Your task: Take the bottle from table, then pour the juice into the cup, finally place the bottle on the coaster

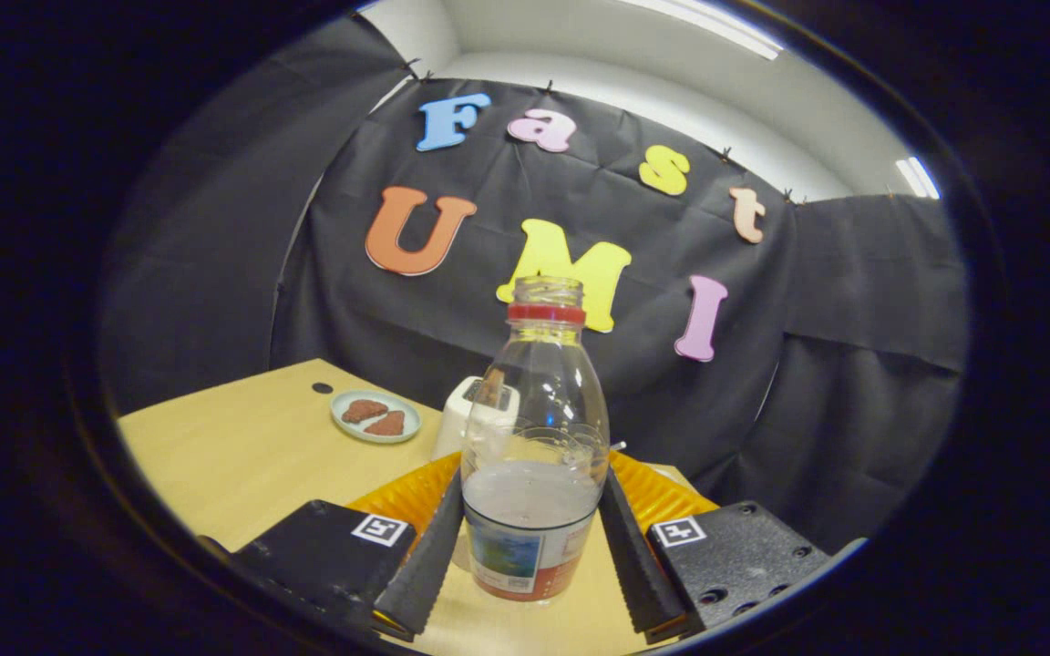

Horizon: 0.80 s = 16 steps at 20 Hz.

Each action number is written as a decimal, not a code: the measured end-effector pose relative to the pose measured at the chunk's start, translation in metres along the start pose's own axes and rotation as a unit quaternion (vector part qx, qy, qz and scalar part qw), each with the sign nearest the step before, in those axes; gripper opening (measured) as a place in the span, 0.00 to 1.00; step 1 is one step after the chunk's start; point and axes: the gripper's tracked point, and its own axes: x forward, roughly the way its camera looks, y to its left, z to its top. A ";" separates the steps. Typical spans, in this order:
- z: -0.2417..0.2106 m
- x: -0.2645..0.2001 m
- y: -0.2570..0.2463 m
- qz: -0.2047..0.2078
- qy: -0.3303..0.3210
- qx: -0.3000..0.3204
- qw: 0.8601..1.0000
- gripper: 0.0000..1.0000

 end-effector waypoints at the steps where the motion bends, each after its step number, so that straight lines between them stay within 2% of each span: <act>1: 0.000 0.007 -0.002 -0.002 -0.004 0.013 1.000 0.83; 6: -0.014 0.041 0.001 0.007 -0.016 0.061 0.998 0.83; 8: -0.020 0.057 -0.004 -0.008 -0.023 0.076 0.997 0.83; 16: -0.082 0.121 0.001 -0.015 0.011 0.125 0.992 0.83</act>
